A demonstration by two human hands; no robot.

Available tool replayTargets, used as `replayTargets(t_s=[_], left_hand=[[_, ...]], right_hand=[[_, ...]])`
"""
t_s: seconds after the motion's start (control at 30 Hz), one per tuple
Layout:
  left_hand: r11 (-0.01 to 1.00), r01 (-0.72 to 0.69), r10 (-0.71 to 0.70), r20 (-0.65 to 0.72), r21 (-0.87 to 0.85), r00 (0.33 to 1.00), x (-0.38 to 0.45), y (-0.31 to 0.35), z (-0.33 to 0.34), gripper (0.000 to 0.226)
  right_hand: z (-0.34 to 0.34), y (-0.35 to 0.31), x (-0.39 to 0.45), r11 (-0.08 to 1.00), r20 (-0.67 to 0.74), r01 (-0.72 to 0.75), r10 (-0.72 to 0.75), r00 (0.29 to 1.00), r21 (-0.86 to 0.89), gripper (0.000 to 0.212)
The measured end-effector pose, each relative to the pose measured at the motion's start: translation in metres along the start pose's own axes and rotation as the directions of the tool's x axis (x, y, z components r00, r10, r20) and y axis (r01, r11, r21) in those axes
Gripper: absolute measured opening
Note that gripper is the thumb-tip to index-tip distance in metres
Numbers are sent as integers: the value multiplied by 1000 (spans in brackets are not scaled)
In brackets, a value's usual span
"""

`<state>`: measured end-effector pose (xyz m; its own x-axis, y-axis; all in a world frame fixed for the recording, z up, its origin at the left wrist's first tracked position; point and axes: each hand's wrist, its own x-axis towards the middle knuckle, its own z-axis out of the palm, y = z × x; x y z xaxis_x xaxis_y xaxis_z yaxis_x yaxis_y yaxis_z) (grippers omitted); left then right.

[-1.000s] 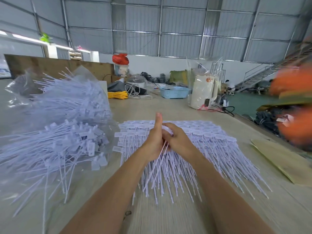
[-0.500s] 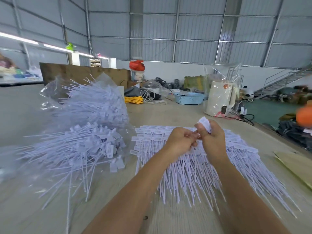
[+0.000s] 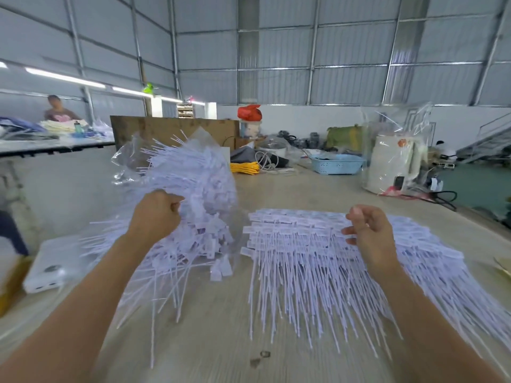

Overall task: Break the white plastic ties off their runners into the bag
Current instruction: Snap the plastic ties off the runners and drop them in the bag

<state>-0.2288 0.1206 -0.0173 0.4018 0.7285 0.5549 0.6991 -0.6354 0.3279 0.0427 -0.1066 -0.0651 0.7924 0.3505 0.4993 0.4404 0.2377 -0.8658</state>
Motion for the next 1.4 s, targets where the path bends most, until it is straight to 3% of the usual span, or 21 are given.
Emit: replayTargets(t_s=[0.07,0.13,0.23,0.43,0.53,0.6,0.67,0.77,0.93,1.0,1.13,1.23,1.3,1.37,1.4], left_hand=[[976,35,-62,121,213,991,-4,-23,1,41],[904,101,-211,228,415,951,-10,-35,4,41],[872,195,-329,240,450,913,-14,-30,5,39],[825,123,-263,182,551,948,-4,45,-1,36],[910,-50,-20,164,412,986,-4,102,14,34],[948,-207,163,190,241,968,-6,135,33,33],[956,-282,256,230,87,939,-6,156,58,37],[962,-274,257,301,15,918,-1,167,93,47],[974,-182,128,339,134,932,4,161,130,43],[978,-176,146,240,111,960,0,155,140,40],[967,-236,229,-78,-99,970,-7,148,143,28],[882,-347,277,-244,-320,929,-8,149,135,24],[761,-348,216,-291,-548,932,-9,153,128,24],[568,-236,69,-240,-788,968,-8,158,123,26],[423,-125,-8,-142,-897,990,-7,160,121,28]], right_hand=[[2,0,-2,1000,18,6,-6,1000,-28,8],[2,0,-3,998,37,14,-11,999,-61,11],[2,-1,-4,995,36,22,-18,999,-92,12],[-8,1,-3,990,-37,0,-6,999,-141,19],[-15,6,2,976,-109,-44,21,994,-214,24],[-18,10,5,956,-146,-70,29,989,-284,26],[-22,14,6,920,-124,-56,8,992,-388,30],[-28,20,6,795,9,45,-49,999,-605,40],[-33,26,5,456,176,174,-38,984,-873,42],[-33,28,6,363,181,184,-42,983,-913,39],[-34,29,5,324,170,169,-26,985,-931,43],[-37,21,5,295,142,169,-111,984,-941,47],[-37,3,5,309,94,195,-312,945,-931,50],[-37,-16,7,314,10,248,-601,799,-916,52],[-38,-25,8,291,-24,263,-710,704,-920,51]])
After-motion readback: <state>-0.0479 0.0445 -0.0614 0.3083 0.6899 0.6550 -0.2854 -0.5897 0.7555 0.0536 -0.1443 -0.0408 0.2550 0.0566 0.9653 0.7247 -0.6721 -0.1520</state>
